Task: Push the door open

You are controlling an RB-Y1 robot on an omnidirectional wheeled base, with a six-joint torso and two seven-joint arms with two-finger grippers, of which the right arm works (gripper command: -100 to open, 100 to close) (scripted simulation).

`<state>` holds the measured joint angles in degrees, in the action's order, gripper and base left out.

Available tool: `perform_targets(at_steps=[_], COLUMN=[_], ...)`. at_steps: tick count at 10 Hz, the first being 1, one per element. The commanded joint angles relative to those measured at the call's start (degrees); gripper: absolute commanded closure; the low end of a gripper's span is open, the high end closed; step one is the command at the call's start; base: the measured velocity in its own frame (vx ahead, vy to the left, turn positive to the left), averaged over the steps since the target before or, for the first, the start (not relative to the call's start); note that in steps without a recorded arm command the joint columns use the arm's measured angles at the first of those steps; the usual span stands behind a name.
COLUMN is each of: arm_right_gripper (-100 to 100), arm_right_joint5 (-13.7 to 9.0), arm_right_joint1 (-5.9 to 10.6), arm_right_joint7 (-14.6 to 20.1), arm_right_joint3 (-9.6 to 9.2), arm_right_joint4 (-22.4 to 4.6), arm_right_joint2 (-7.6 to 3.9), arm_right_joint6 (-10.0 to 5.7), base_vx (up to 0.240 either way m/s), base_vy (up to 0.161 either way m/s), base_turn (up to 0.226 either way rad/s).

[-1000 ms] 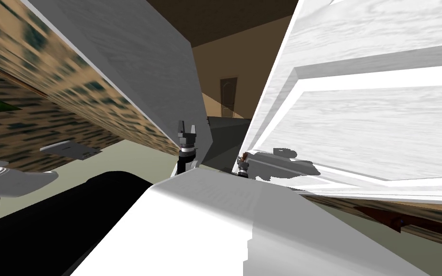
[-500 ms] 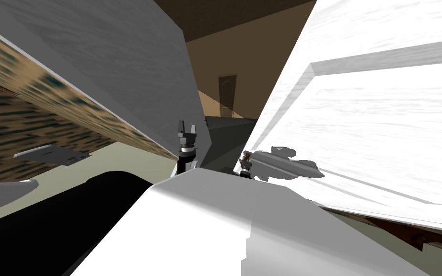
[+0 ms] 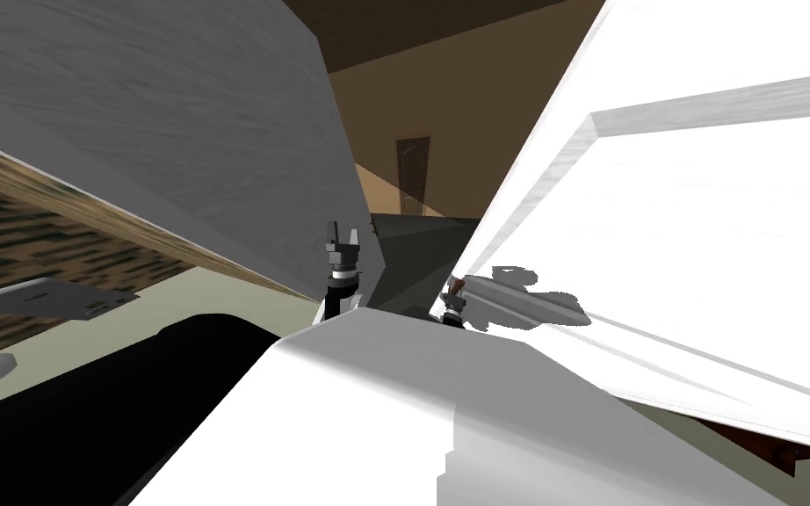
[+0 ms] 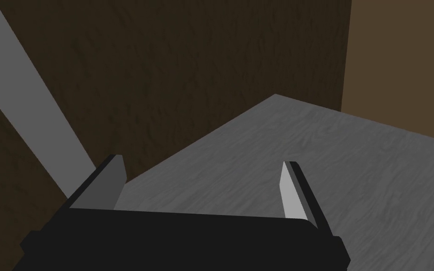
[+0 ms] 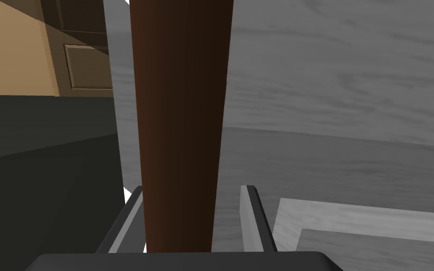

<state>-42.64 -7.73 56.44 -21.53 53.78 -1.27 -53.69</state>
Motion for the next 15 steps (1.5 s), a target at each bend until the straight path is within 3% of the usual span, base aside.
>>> perform_targets(at_steps=[1,7,12,15], arm_right_gripper=[100,100,100,100], arm_right_joint5=[-0.7,-2.4,-4.0,-4.2], arm_right_joint1=[-0.03,0.4,0.81,0.47], arm_right_joint7=[-0.3,-1.0,-1.7,-2.0], arm_right_joint3=[1.68,4.79,7.72,7.94], arm_right_joint4=[0.2,0.1,0.0,0.1], arm_right_joint2=[-0.78,0.16,2.17,2.84], arm_right_joint6=[-0.45,-0.93,-1.39,-0.97], base_vx=[0.094,0.127,0.169,0.147], base_vy=[0.024,0.027,0.05,0.02], base_turn=[-0.061,-0.05,-0.067,-0.041])
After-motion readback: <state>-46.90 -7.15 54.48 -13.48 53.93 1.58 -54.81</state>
